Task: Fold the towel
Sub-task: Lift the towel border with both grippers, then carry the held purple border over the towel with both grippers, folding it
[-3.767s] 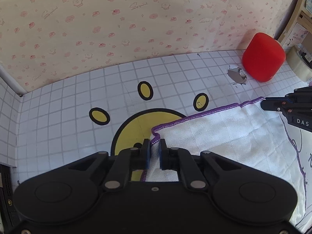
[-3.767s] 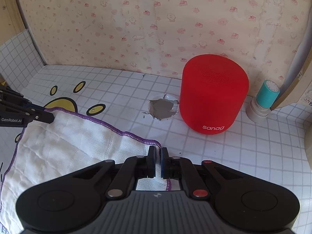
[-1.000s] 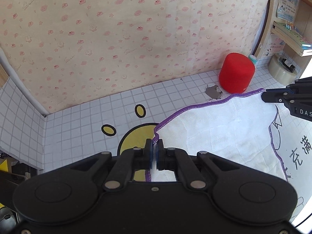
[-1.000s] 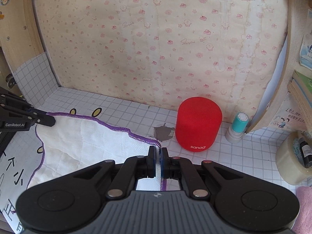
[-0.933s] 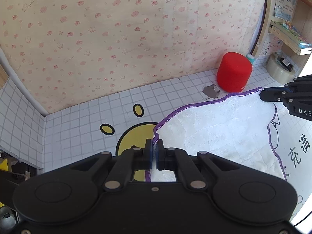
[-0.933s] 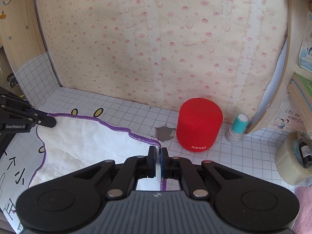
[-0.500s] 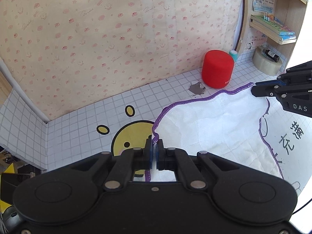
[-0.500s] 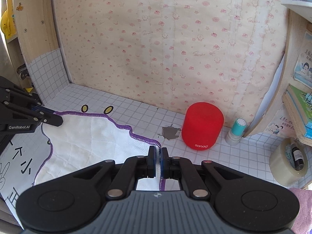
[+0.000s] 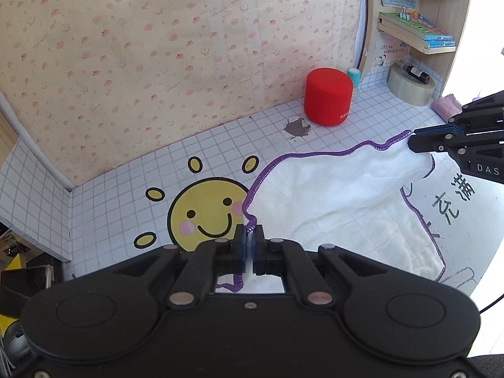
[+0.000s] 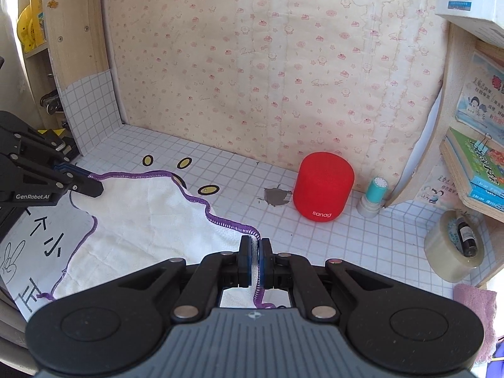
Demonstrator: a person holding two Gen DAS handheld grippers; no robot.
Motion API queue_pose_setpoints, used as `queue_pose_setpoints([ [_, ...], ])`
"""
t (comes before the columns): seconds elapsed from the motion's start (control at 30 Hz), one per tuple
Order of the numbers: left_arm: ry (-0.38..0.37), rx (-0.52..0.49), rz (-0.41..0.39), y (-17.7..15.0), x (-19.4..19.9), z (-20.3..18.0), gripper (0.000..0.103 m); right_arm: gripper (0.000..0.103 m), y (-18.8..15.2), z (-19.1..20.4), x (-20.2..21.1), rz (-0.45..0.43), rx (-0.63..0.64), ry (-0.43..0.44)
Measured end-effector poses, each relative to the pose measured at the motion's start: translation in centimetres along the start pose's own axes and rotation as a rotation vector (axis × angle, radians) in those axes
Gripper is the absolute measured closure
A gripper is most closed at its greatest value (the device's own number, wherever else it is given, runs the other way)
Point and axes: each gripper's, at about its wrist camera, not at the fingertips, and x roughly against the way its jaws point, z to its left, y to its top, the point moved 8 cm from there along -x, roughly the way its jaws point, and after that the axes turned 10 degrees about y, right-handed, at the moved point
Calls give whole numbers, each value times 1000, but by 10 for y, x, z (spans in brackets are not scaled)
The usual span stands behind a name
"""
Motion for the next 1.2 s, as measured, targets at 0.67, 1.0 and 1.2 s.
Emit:
queue_pose_setpoints([
  [0.67, -21, -44, 40, -34, 12, -9, 99, 99, -38, 21, 7, 67, 28, 13],
  [1.0, -28, -73, 65, -53, 11, -14, 99, 99, -59, 28, 6, 114, 41, 21],
  [1.2, -42, -75, 89, -65, 8, -18, 99, 99, -72, 31, 3, 139, 39, 23],
])
